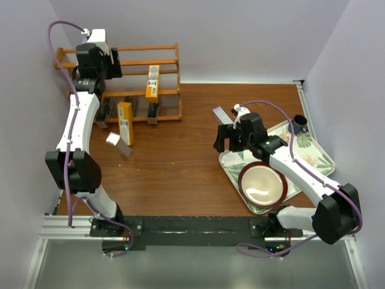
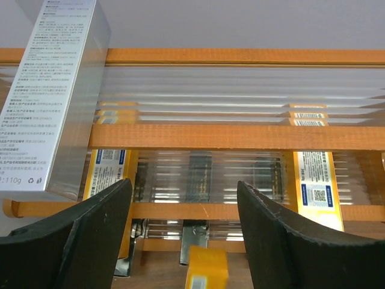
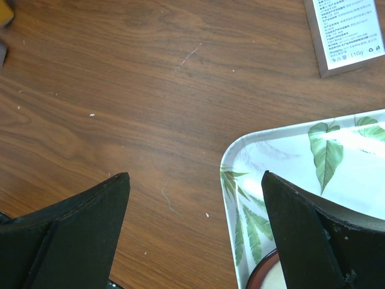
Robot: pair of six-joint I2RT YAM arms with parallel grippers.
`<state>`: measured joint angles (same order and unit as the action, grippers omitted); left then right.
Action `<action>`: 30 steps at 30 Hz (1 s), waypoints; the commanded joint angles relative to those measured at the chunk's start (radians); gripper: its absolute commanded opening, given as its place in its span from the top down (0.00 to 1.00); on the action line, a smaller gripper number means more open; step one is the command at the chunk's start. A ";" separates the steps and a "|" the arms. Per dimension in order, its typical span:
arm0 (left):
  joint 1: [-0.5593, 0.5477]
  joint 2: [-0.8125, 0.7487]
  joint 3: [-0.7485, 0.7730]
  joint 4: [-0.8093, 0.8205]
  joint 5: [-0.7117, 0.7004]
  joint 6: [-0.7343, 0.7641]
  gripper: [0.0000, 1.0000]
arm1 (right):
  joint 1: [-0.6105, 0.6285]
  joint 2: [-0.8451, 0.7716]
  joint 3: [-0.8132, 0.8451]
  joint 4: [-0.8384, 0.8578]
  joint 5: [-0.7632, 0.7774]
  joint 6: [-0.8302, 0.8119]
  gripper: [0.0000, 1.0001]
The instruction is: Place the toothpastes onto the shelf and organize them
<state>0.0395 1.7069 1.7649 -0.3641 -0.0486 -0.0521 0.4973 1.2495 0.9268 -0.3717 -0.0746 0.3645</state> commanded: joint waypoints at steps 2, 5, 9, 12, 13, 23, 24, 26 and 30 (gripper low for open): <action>0.011 -0.110 0.019 -0.002 0.044 -0.049 0.21 | 0.003 -0.019 -0.006 0.039 -0.030 -0.019 0.05; 0.011 -0.234 -0.109 0.011 0.068 -0.098 0.18 | 0.004 -0.013 -0.009 0.050 -0.040 -0.025 0.05; 0.010 -0.403 -0.397 0.019 0.096 -0.134 0.15 | 0.003 -0.007 -0.008 0.059 -0.063 -0.038 0.05; 0.010 -0.535 -0.612 0.054 0.108 -0.144 0.12 | 0.003 -0.005 -0.014 0.071 -0.085 -0.039 0.05; 0.008 -0.594 -0.668 0.068 0.107 -0.146 0.11 | 0.004 -0.005 -0.016 0.073 -0.091 -0.039 0.05; 0.003 -0.728 -1.053 0.099 0.052 -0.180 0.04 | 0.009 -0.021 -0.025 0.091 -0.120 -0.047 0.05; 0.003 -0.718 -1.068 0.093 0.021 -0.183 0.04 | 0.006 -0.028 -0.026 0.093 -0.120 -0.047 0.05; 0.003 -0.708 -1.081 0.083 0.004 -0.190 0.03 | 0.009 -0.032 -0.029 0.097 -0.120 -0.048 0.05; 0.002 -0.691 -1.142 0.128 0.015 -0.158 0.02 | 0.014 -0.042 -0.031 0.099 -0.119 -0.048 0.05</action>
<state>0.0437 1.0050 0.6701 -0.3069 -0.0193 -0.2180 0.4992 1.2476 0.9062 -0.3134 -0.1761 0.3317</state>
